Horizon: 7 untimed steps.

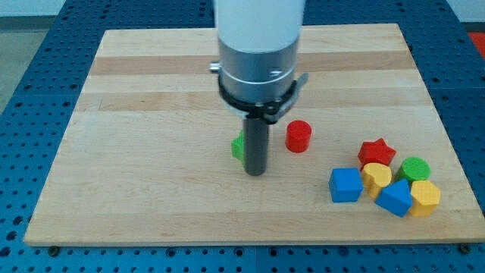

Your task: Push the green star to the top side of the cube along with red circle

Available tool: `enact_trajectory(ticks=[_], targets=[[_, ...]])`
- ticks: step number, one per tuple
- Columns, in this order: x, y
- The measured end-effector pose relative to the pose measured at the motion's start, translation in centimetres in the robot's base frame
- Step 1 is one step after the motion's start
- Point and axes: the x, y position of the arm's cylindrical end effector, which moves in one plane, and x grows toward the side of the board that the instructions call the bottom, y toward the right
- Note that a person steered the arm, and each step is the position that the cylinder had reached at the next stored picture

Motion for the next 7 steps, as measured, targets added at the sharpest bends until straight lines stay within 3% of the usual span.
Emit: enact_trajectory(ticks=[2, 3, 4, 5, 7], targets=[[0.4, -5.9], [-2.5, -6.0], [-2.4, -6.0], [-2.4, -5.1], [-3.1, 2.6]])
